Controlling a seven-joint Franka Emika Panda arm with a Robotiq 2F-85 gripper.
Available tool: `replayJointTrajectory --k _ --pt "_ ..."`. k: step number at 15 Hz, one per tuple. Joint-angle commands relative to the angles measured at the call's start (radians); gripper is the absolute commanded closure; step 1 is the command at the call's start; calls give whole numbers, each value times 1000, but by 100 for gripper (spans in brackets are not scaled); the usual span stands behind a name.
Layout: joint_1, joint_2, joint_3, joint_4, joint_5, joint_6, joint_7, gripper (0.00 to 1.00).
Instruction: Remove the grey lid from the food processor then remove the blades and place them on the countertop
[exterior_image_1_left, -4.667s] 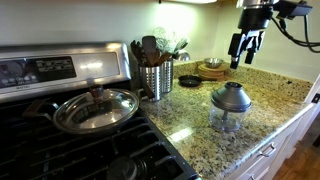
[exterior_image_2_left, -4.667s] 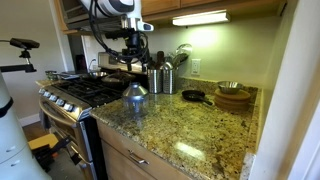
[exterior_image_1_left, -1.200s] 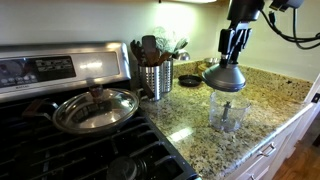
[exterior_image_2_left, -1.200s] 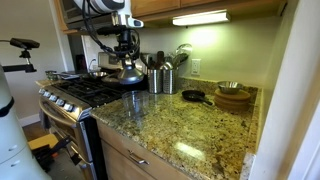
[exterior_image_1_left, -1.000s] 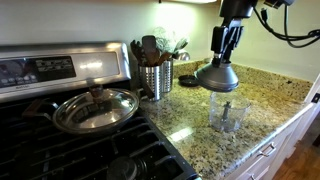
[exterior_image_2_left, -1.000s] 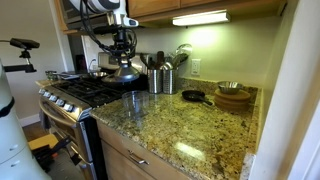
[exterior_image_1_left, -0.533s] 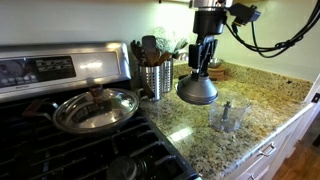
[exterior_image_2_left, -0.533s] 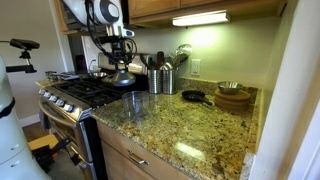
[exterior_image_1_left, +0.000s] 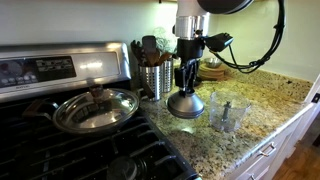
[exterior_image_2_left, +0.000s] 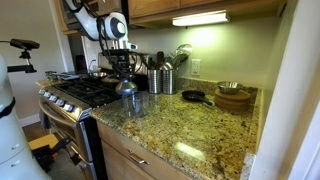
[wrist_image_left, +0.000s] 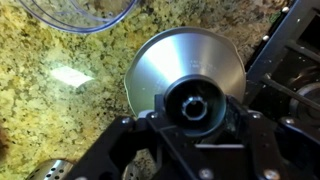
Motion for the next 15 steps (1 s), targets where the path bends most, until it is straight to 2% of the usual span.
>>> replayJointTrajectory --k 1,8,15 --pt "9 67 -25 47 -16 35 -10 65" --pt "6 152 -69 73 -28 52 5 65" --pt "4 171 -79 69 -18 49 -2 65"
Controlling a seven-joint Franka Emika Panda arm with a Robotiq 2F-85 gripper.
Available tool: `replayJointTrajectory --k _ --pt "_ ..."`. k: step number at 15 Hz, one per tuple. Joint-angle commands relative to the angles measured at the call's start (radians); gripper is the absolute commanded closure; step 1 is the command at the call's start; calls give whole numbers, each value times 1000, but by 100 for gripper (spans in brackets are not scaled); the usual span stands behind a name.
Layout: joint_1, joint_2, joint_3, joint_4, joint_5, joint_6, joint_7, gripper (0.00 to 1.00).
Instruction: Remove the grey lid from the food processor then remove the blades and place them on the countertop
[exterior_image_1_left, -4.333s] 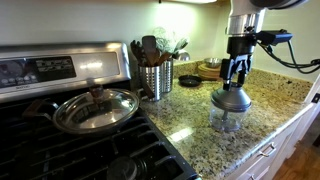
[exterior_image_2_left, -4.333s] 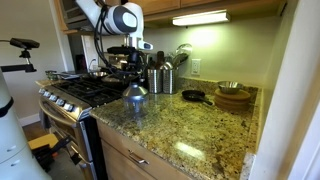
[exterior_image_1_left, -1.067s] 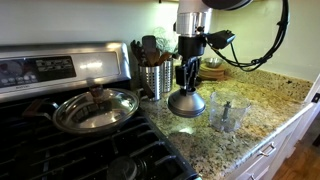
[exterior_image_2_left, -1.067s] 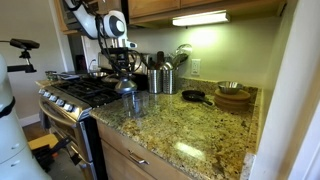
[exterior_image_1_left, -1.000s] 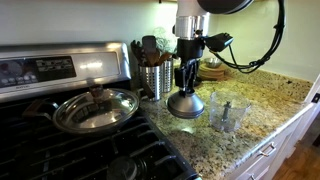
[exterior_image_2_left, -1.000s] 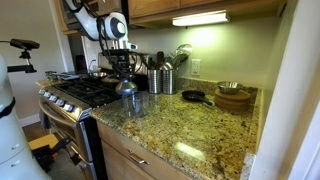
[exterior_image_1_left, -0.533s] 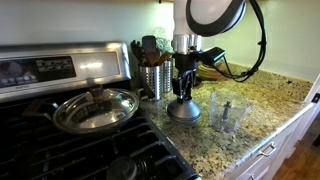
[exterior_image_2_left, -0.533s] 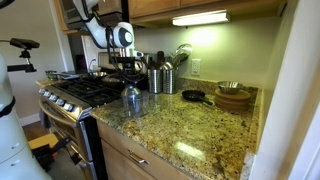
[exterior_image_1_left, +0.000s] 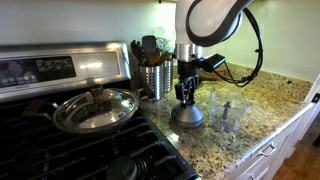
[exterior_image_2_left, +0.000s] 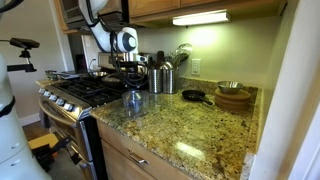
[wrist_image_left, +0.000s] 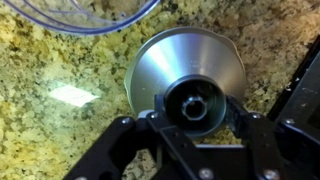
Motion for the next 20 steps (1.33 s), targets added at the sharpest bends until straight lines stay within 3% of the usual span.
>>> replayJointTrajectory --k 1,5,13,16,20 --pt "5 -12 -9 -5 -2 3 -5 15" --pt "3 -72 0 -35 0 -29 -24 0" --pt "-27 -290 12 -122 107 -103 -81 0" --pt "-41 -372 -5 -170 158 -125 -84 17" --pt "-59 -427 -35 -230 155 -124 -53 16"
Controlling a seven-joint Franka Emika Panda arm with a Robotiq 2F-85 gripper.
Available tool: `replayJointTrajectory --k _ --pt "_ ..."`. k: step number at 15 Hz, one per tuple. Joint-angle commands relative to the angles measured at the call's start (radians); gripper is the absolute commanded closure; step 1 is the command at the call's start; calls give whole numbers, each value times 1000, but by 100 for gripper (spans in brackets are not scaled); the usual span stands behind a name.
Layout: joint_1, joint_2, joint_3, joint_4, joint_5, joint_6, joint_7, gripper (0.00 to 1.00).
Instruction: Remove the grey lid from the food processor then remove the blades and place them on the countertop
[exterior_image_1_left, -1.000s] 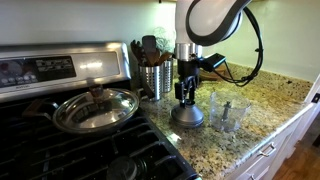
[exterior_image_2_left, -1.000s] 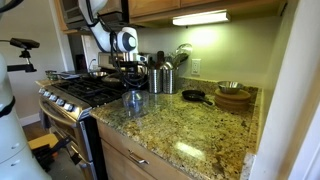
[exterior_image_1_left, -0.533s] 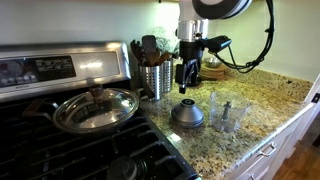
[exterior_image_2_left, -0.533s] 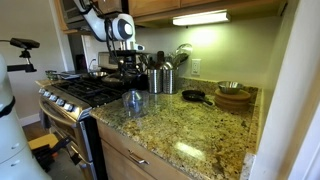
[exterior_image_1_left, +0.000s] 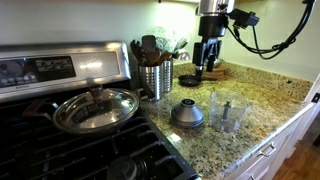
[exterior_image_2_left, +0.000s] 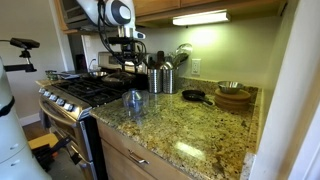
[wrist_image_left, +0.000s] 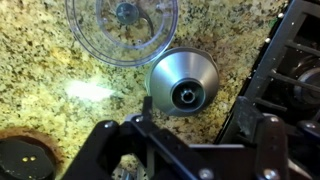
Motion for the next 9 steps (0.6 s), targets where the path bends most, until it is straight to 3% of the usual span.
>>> replayJointTrajectory --k 1,2,6,9 --pt "-24 -81 -26 -96 13 -3 9 17" --pt "-29 -84 -32 -109 7 -3 17 14" --pt "-46 -80 -48 -160 4 0 34 17" --pt "-54 -71 -56 -190 -3 15 63 27"
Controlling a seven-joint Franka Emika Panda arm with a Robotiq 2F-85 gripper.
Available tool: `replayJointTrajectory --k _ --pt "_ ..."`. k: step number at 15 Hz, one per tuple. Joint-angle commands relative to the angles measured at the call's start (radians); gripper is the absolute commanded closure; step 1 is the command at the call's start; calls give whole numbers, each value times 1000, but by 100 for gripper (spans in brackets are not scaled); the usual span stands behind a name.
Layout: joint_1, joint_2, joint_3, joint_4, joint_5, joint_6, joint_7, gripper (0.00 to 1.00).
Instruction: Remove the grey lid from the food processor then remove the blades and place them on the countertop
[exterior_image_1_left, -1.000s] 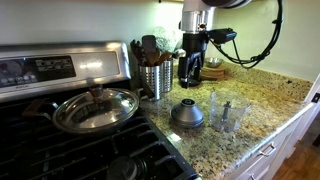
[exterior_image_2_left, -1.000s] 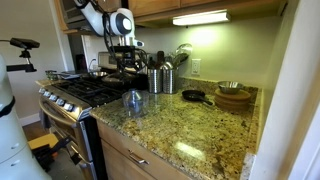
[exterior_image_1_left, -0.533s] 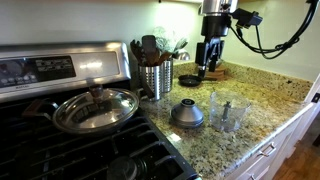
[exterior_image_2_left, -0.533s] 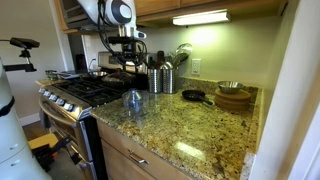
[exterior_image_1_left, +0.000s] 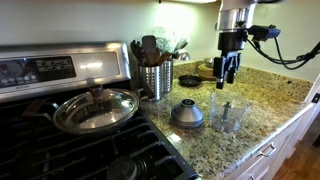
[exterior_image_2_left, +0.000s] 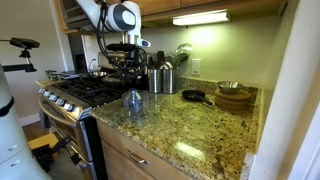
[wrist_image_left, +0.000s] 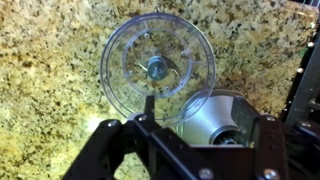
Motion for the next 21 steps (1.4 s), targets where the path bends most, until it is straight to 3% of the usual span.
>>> replayJointTrajectory --k 1,13,14,21 --pt "-11 -29 -10 -61 -14 20 54 26" --pt "-33 42 -33 -125 11 181 40 33" --pt "-32 48 -33 -126 10 188 40 37" --pt "-32 102 -32 -124 5 231 39 37"
